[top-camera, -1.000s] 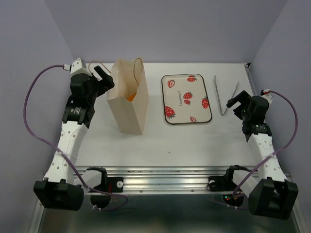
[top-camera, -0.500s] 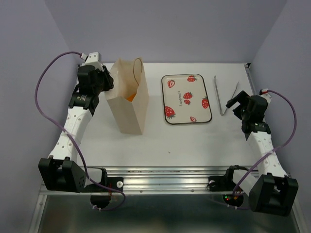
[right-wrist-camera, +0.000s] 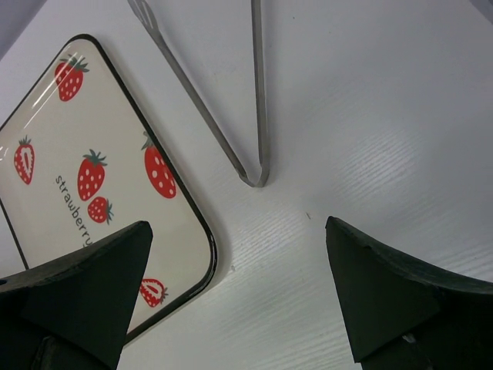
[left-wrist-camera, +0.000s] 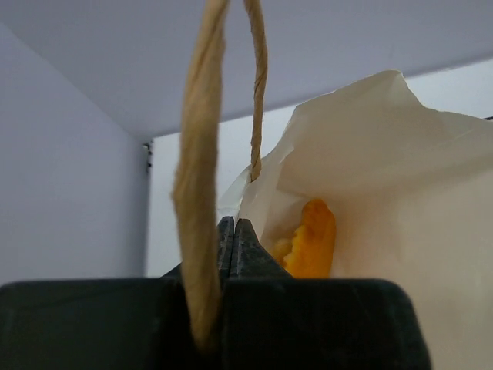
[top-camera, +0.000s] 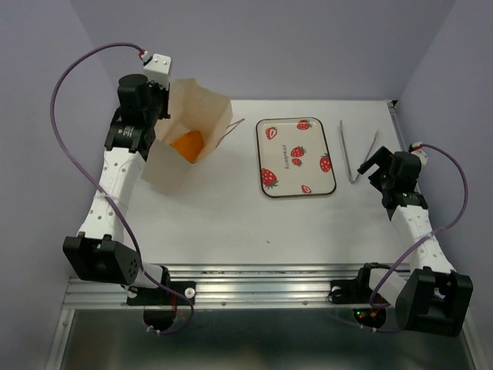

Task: Take the fake bread out of the paper bag
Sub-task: Adjust the paper bag at the center of the board.

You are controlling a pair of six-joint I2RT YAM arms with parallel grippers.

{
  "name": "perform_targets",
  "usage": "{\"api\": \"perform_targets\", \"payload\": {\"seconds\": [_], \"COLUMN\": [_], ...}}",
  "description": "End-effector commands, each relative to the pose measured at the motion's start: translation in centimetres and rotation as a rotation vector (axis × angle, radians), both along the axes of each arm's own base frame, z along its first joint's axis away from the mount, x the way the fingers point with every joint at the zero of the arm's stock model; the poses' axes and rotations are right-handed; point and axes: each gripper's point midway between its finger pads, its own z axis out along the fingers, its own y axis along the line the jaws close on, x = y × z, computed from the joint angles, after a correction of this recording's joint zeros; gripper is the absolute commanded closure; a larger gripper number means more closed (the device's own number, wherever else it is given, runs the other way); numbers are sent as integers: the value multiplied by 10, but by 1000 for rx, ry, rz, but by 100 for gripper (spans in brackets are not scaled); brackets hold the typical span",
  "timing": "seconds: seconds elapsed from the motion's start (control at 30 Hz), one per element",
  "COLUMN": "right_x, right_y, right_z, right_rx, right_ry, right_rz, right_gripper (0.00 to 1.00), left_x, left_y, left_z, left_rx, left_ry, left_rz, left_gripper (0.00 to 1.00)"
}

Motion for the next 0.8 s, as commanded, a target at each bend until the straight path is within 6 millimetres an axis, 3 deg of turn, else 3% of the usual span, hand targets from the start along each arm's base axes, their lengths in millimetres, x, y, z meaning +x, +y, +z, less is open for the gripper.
{"api": "perform_targets", "payload": {"seconds": [0.0,0.1,0.17,0.2,0.23,0.27,0.3,0.4,0.43,0.47,0.5,0.53,0.6,0.77], "right_x": [2,2,1,0,0,-1,-1,-1,-1,-1,2,2,3,11], "right_y": [-11,-14,-18,-19,-22,-23,-25,-31,-32,-33,-33,-33,-34,-31], "right_z": [9,3,1,-1,-2,-2,-3,-5,-5,-6,-5,-5,-8,-12], "right_rx": [-45,-54,-62,-64,-70,-74,-78,-94,-95,-96,-93,-93,-89,-83], "right_ry": [-12,14,27,33,40,47,55,79,85,92,94,94,106,121], "right_rz": [-36,-48,-63,-72,-85,-93,-98,-129,-135,-137,-138,-138,-144,-117], "right_gripper": [0,0,0,0,0,0,0,0,0,0,0,0,0,0], "left_x": [0,3,7,7,9,11,5,-6,-17,-21,-28,-28,-32,-36], "left_y": [31,34,24,7,-5,-16,-38,-74,-97,-107,-113,-120,-133,-139], "left_z": [77,91,84,78,46,39,4,-26,-60,-68,-92,-91,-109,-113], "left_rx": [240,304,318,318,349,353,358,408,430,448,453,444,401,329], "left_ry": [-198,-224,-221,-228,-180,-202,-162,-183,-138,-145,-108,-121,-98,-87], "left_rz": [70,78,17,-70,-136,-171,-235,-336,-409,-437,-461,-468,-481,-469], "left_gripper": [100,100,100,100,100,100,100,100,100,100,100,100,100,100]}}
